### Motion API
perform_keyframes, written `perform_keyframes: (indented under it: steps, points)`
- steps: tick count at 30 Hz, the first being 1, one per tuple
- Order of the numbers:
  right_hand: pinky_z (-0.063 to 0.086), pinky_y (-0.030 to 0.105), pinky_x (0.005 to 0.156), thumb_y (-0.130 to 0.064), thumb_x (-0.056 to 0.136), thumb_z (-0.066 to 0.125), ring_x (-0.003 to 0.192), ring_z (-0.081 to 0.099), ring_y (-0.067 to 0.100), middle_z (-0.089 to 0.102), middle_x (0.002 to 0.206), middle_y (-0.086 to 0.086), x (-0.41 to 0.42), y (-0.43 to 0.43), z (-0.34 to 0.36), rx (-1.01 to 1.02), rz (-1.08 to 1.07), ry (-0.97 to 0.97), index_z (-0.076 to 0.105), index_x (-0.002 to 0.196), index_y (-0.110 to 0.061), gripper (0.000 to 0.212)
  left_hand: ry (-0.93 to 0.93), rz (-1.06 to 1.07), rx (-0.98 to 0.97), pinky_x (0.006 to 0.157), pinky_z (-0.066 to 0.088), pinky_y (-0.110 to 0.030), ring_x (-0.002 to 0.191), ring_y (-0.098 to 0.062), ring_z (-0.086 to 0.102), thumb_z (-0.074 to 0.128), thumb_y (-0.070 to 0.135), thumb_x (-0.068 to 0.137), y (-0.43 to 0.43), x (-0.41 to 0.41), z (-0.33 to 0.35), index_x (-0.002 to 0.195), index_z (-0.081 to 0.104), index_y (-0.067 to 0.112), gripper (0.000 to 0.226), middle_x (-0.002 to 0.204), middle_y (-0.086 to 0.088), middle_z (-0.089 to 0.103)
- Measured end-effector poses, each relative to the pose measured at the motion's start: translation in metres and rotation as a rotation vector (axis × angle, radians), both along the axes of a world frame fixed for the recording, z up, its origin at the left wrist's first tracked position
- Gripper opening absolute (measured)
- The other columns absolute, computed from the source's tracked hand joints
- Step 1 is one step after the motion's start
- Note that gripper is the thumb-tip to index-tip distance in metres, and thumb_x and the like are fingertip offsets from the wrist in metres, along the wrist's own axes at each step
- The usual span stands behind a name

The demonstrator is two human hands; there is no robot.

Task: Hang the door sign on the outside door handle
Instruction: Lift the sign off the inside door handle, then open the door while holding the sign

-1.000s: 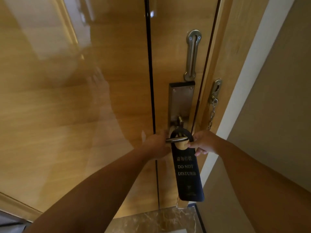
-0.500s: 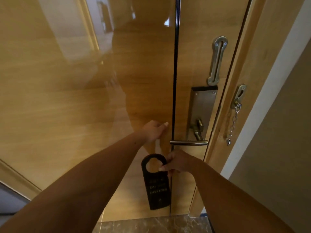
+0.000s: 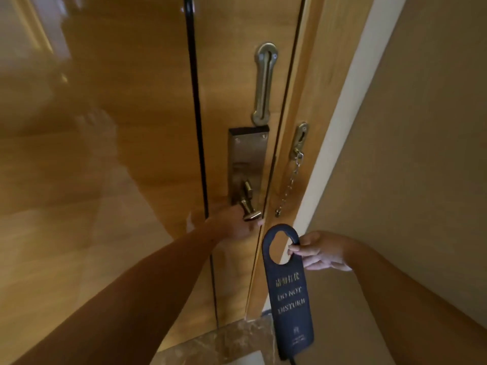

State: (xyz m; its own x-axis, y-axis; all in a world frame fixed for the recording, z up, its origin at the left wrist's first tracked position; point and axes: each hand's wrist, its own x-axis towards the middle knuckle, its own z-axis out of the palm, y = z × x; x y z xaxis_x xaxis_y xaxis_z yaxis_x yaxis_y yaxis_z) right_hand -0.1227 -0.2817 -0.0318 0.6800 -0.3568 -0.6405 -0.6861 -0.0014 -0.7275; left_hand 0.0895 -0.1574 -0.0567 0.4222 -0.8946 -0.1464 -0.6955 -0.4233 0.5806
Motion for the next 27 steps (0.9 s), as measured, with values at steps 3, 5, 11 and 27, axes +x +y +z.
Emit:
perform_keyframes:
  steps: [3,5,11,27]
  points:
    - [0.055,0.019,0.071,-0.048,0.057,0.075,0.091,0.072,0.014,0.078,0.091,0.004,-0.013,-0.002,0.012,-0.055,0.012,-0.027,0.076,0.076,-0.022,0.032,0.177,0.15,-0.212,0.052,0.036,-0.024,0.057,-0.005,0.054,0.053,0.065,0.08,0.005,-0.009,-0.027,0.074,0.054,0.028,0.037,0.059,0.01,0.055]
    - [0.057,0.02,0.074,-0.05,0.054,0.075,0.089,0.072,0.015,0.077,0.092,0.006,-0.019,-0.001,0.01,-0.082,-0.023,-0.071,0.076,0.079,-0.023,0.036,0.266,0.228,-0.337,0.046,0.035,-0.018,0.044,0.0,0.049,0.056,0.062,0.08,0.009,-0.017,-0.041,0.068,0.058,0.02,0.044,0.047,0.011,0.053]
    - [0.041,0.047,0.104,-0.045,0.061,0.071,0.095,0.07,0.023,0.077,0.096,0.006,-0.024,0.003,0.003,-0.059,-0.182,-0.2,0.072,0.092,-0.02,0.04,0.33,0.214,-0.438,0.039,0.03,-0.015,0.036,0.0,0.042,0.06,0.048,0.085,0.014,-0.016,-0.036,0.052,0.051,0.017,0.046,0.037,0.01,0.045]
    - [0.051,0.033,0.074,-0.05,0.058,0.071,0.084,0.073,0.016,0.078,0.09,-0.001,-0.024,0.04,0.025,-0.044,-0.106,-0.355,0.075,0.082,-0.026,0.034,0.335,0.146,-0.34,0.045,0.03,-0.025,0.037,-0.004,0.037,0.051,0.049,0.082,0.064,-0.09,-0.053,0.048,0.051,0.024,0.042,0.038,0.007,0.042]
